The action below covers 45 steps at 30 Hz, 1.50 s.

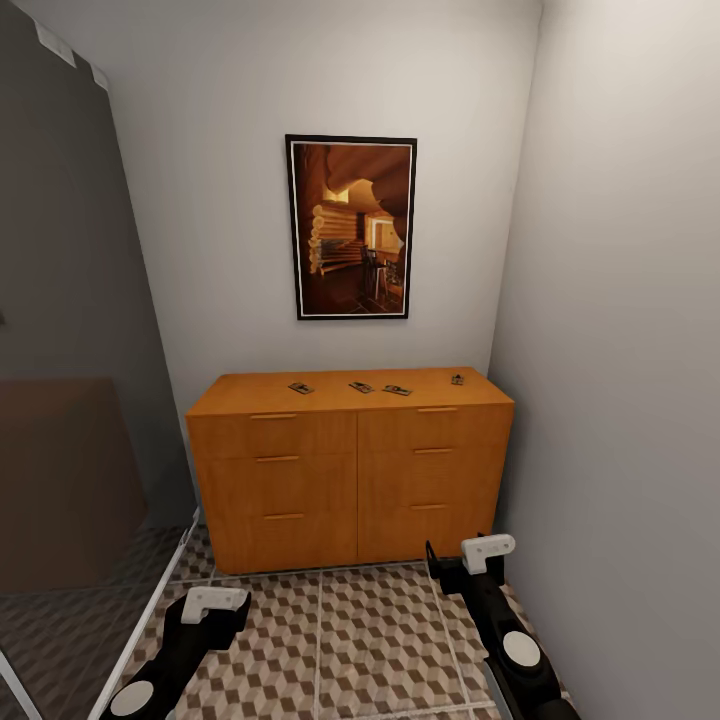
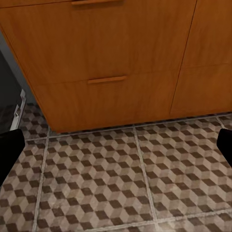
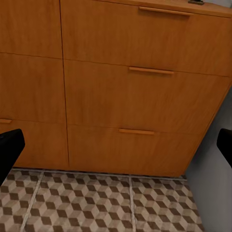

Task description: Take the four mousetraps from the cabinet in the bathroom and place them on the bathroom floor. Make sure all four end up on the same floor surface, and ensure that at least two of them are either under or directly next to the same bathroom sink.

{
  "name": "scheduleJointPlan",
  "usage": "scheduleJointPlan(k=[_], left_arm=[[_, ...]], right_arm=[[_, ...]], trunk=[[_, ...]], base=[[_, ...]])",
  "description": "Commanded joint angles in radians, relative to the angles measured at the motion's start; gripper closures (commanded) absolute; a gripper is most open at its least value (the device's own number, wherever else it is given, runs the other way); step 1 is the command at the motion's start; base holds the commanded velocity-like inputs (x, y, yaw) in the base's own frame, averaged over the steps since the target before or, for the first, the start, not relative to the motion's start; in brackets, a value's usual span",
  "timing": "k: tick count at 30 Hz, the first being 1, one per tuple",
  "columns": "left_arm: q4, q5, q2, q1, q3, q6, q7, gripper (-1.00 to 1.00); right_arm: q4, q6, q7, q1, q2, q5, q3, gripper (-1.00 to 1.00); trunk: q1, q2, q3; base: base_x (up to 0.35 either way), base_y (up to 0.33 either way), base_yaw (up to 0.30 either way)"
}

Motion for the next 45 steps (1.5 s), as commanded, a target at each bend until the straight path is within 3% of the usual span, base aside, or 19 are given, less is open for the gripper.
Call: scheduleJointPlan(k=[1,45], left_arm=[[-0.001,-0.001,0.001,-0.001,-0.001,0.005,-0.001,-1.0],[0.002,-0.001,0.001,-0.001,-0.022,0.005,-0.001,-1.0]], right_arm=[[-0.001,0.008,-0.005,-0.001,0.0,0.01,0.002,-1.0],[0.001,0.008,-0.005,-0.001,0.0,0.01,0.002,-1.0]], trunk=[[0.0,-0.001,-0.001],[0.0,-0.001,-0.001]], base=[[0.0,0.0,0.0],[0.0,0.0,0.0]])
